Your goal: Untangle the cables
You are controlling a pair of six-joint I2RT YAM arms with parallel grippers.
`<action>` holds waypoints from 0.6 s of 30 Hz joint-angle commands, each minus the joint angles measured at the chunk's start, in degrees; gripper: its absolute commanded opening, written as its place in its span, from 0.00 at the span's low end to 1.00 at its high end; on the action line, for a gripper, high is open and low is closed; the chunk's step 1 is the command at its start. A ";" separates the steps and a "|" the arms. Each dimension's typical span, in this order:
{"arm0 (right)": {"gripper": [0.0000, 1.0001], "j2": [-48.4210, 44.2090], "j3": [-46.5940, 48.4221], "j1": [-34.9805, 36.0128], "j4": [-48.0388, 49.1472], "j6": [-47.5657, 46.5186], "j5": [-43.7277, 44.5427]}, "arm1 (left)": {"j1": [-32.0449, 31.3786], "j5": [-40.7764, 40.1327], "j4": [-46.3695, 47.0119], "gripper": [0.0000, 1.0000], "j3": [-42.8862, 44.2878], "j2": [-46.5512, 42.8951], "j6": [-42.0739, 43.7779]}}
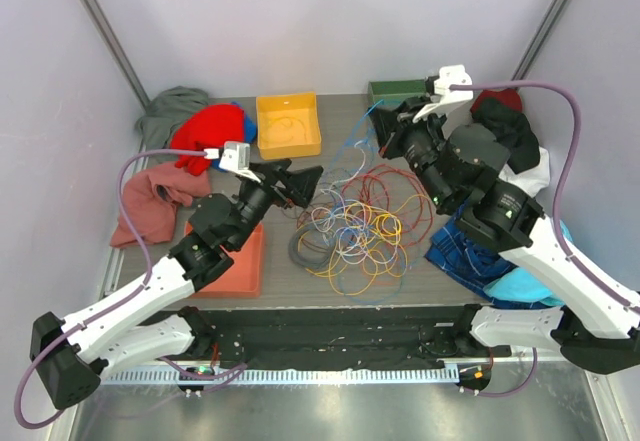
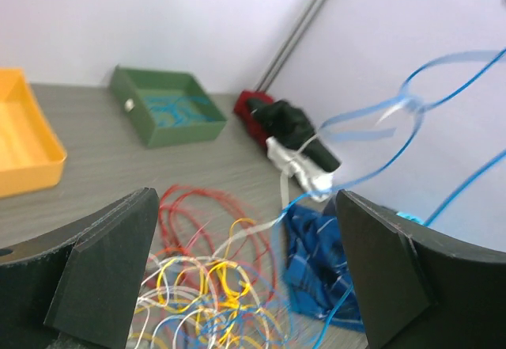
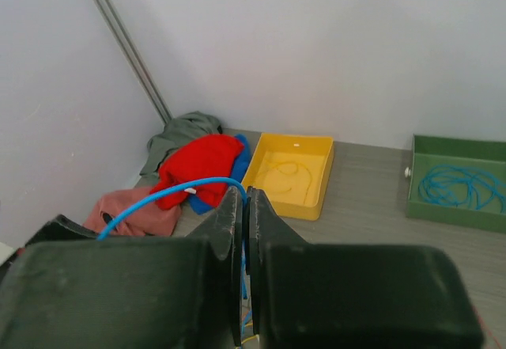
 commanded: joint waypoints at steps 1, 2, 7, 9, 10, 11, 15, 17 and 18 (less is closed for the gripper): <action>0.01 -1.99 -4.19 0.12 1.51 4.33 -1.29 | 0.11 2.83 9.94 1.00 0.61 0.17 0.40; 0.01 -2.08 -4.64 0.03 1.60 5.21 -1.47 | 0.11 3.36 10.46 1.00 0.70 0.70 0.32; 0.01 -2.96 -6.49 0.12 1.60 6.97 -2.61 | 0.11 8.63 16.00 0.99 0.96 4.74 -0.83; 0.01 -3.31 -6.93 0.03 1.60 7.76 -3.41 | 0.11 9.95 16.27 0.99 2.01 6.41 -1.00; 0.01 -3.23 -6.93 0.12 1.51 8.03 -3.67 | 0.20 11.34 16.36 0.99 2.45 7.81 -1.00; 0.01 -3.31 -6.84 0.12 1.51 8.29 -4.37 | 0.11 12.14 16.45 0.99 2.80 8.61 -1.26; 0.01 -3.75 -6.05 0.12 1.51 9.17 -5.77 | 0.20 13.21 16.97 0.99 3.33 11.08 -1.27; 0.01 -3.84 -5.70 0.03 1.25 9.52 -6.48 | 0.11 12.85 18.02 0.99 3.16 11.95 -0.83; 0.01 -3.84 -5.35 0.12 1.08 9.79 -7.53 | 0.11 12.77 18.12 0.99 3.16 12.39 -0.65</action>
